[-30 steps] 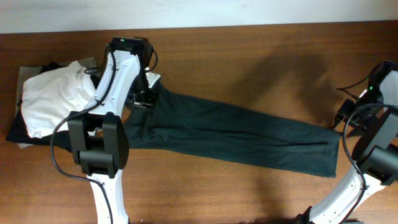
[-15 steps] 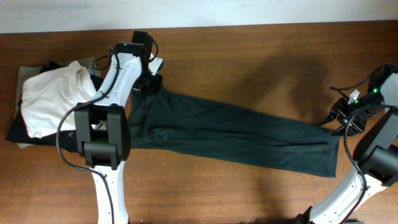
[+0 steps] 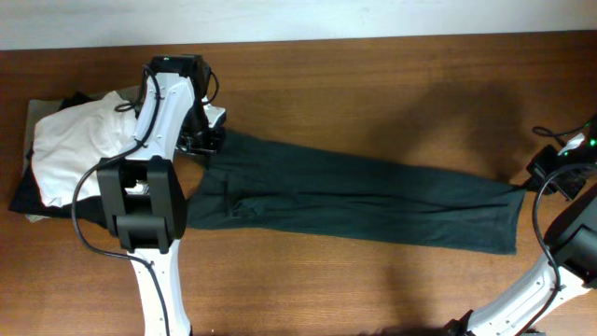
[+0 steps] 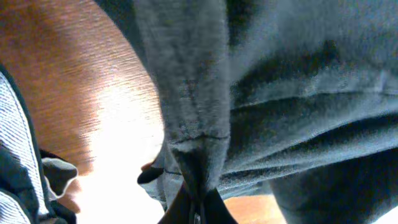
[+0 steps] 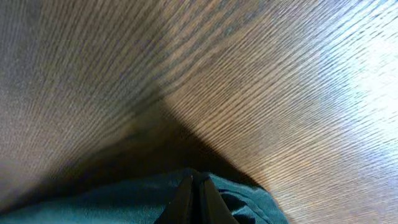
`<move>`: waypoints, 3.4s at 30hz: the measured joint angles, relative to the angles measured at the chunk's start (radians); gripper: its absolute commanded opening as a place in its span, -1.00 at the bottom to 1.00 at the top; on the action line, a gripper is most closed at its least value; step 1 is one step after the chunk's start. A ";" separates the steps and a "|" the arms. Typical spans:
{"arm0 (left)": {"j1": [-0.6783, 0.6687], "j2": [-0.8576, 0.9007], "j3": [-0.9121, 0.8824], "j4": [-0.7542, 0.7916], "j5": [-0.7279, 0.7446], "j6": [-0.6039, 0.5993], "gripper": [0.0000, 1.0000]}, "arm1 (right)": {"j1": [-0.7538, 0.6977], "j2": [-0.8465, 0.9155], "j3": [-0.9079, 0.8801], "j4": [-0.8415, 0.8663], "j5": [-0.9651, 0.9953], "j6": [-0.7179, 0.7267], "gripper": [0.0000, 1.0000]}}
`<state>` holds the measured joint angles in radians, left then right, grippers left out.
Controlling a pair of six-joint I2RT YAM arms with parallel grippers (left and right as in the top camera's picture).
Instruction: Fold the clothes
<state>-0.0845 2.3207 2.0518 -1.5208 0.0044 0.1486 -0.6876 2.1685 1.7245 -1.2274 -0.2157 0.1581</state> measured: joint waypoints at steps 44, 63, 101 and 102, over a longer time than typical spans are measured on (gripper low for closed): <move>0.126 -0.475 0.032 -0.105 0.157 -0.011 0.26 | -0.041 0.025 -0.185 0.011 -0.179 -0.348 -0.24; 0.126 -0.475 0.031 -0.125 0.174 -0.011 0.23 | 0.468 0.061 0.499 -0.434 -0.113 -0.200 -0.92; 0.126 -0.793 0.024 -0.127 0.201 -0.010 0.53 | 0.804 -0.360 -0.306 0.198 -0.157 -0.148 0.29; 0.126 -0.793 0.024 -0.126 0.201 -0.010 0.53 | 0.819 -0.329 -0.321 0.259 -0.177 -0.127 0.36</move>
<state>0.0418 1.5280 2.0754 -1.6463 0.2054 0.1383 0.1314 1.8393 1.4036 -0.9680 -0.3931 0.0311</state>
